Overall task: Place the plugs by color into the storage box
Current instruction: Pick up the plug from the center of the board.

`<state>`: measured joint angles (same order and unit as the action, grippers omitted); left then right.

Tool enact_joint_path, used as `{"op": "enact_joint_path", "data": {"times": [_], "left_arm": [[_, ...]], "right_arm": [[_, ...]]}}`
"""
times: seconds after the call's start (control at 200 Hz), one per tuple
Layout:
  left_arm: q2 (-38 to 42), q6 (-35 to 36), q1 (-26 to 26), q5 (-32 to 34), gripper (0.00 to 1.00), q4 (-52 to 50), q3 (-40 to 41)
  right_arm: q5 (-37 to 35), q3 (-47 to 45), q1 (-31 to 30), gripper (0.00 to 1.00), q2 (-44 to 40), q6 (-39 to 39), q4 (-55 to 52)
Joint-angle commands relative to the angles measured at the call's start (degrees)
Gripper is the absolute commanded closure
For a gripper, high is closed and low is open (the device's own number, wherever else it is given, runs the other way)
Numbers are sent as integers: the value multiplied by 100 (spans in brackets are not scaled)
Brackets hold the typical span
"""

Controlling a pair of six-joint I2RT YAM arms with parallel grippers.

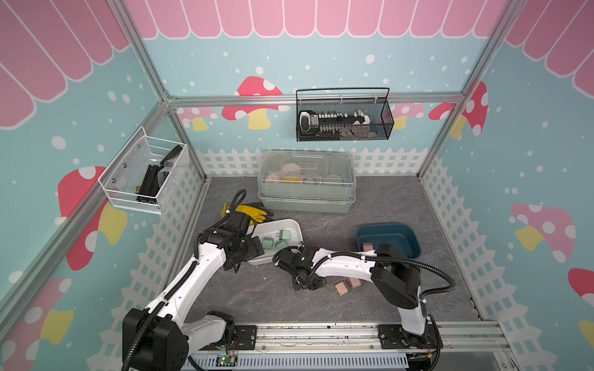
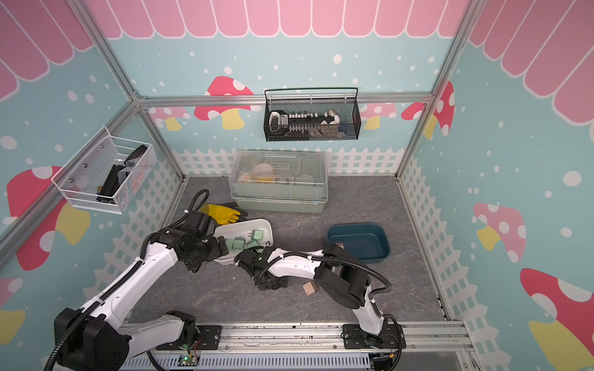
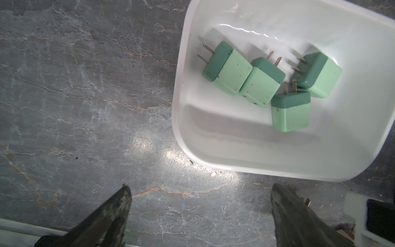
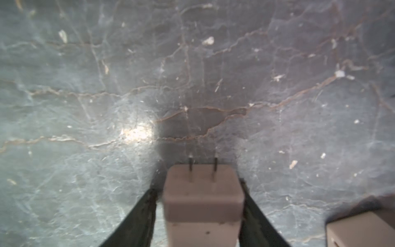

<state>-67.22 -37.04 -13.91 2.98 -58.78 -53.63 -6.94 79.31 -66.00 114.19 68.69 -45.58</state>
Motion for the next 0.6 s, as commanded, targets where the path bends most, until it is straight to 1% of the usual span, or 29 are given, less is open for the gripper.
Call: {"op": "enact_joint_path", "data": {"times": [0.0, 0.05, 0.155, 0.23, 0.245, 0.37, 0.505, 0.595], "left_arm": [[173, 56, -12, 27, 2, 43, 78], [194, 49, -15, 22, 1, 36, 97], [226, 22, -15, 10, 2, 43, 112], [235, 13, -15, 13, 1, 47, 90], [236, 12, -15, 15, 1, 47, 83], [258, -11, -15, 43, 1, 43, 38], [288, -57, -12, 76, 2, 45, 4], [297, -70, 1, 109, 2, 42, -32]], "right_arm": [[-33, -245, -2, 60, -67, 339, 233], [-68, -280, -2, 63, -152, 329, 243], [-170, -352, -1, 66, -342, 307, 236], [-243, -410, 7, 66, -491, 320, 188], [-261, -423, 10, 66, -653, 321, 174], [-503, -480, 107, 66, -1186, 241, -131], [-789, -535, 561, 66, -1894, -125, -615], [-881, -589, 1173, 64, -2387, -795, -988]]}}
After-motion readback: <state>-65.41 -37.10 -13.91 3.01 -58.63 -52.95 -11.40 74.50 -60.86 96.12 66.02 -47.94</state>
